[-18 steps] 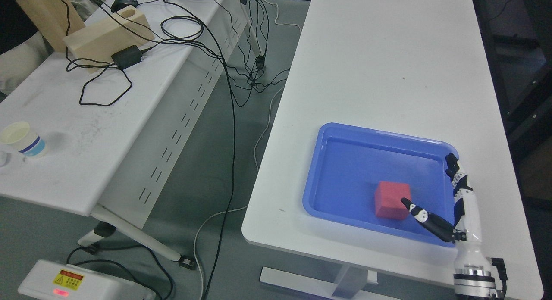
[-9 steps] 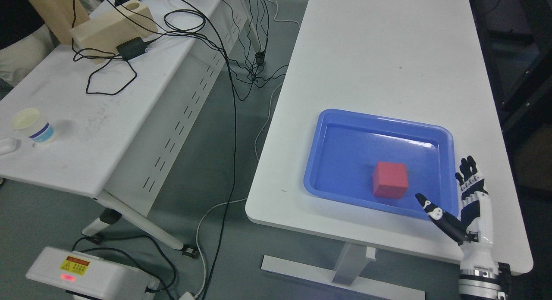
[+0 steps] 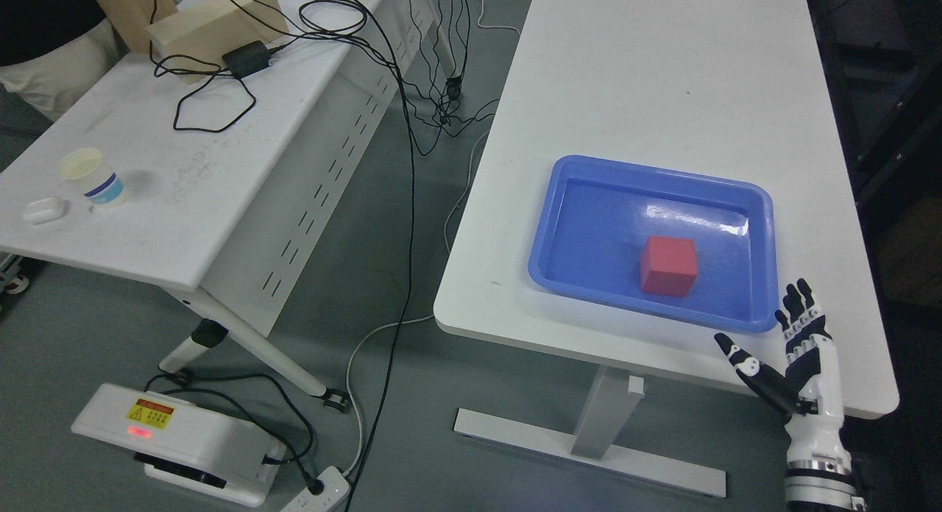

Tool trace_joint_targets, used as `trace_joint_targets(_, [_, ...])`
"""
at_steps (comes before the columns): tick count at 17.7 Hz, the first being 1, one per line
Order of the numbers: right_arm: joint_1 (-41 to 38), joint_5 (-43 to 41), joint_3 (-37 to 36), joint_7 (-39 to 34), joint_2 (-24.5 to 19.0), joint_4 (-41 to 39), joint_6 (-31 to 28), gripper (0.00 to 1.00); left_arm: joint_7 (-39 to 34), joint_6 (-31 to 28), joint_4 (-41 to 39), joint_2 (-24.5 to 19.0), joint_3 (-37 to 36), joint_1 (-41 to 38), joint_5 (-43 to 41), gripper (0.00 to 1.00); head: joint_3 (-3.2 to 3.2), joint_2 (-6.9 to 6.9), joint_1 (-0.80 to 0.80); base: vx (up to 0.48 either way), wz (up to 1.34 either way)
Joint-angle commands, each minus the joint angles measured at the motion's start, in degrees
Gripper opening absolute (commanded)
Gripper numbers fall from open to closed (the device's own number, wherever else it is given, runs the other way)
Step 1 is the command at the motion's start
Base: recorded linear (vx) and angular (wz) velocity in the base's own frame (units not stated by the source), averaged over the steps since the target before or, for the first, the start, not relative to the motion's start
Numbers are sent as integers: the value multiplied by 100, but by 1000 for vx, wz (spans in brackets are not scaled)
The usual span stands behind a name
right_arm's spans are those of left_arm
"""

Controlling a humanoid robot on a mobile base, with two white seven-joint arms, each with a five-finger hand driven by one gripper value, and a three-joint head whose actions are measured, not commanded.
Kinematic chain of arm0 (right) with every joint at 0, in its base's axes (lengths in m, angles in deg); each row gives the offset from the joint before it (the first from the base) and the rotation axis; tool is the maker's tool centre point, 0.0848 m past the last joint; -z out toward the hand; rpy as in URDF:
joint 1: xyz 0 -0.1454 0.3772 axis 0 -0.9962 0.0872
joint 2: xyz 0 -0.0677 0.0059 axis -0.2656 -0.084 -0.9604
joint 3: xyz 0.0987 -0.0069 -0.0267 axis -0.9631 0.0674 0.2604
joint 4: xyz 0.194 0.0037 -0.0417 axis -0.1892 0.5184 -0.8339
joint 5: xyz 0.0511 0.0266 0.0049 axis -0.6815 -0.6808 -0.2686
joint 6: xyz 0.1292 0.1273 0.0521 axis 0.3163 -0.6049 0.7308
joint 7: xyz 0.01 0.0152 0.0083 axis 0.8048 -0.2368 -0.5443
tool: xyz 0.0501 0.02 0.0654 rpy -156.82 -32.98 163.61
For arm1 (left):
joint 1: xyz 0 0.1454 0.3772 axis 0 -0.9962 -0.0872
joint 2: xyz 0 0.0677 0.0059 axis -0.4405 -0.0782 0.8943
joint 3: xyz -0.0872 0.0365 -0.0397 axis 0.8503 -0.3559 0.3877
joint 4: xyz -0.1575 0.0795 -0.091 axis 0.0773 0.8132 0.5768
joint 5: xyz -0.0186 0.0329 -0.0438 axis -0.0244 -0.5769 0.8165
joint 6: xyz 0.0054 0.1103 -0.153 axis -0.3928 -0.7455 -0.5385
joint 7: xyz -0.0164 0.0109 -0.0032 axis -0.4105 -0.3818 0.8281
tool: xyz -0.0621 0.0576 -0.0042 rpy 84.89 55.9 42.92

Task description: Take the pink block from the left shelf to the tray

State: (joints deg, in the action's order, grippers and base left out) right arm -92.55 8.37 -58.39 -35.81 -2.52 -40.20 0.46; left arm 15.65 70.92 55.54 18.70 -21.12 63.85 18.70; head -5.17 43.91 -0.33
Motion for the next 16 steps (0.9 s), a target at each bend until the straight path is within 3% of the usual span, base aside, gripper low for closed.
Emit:
trace_joint_targets(1, [11, -47, -74, 8, 97, -7, -61, 100, -3, -11, 0, -100, 0, -52, -9, 100, 0, 0, 0, -112, 206])
trace_joint_targets(16, [46, -47, -83, -1, 97, 2, -61, 100, -3, -11, 0, -100, 0, -52, -9, 100, 0, 0, 0, -118, -142])
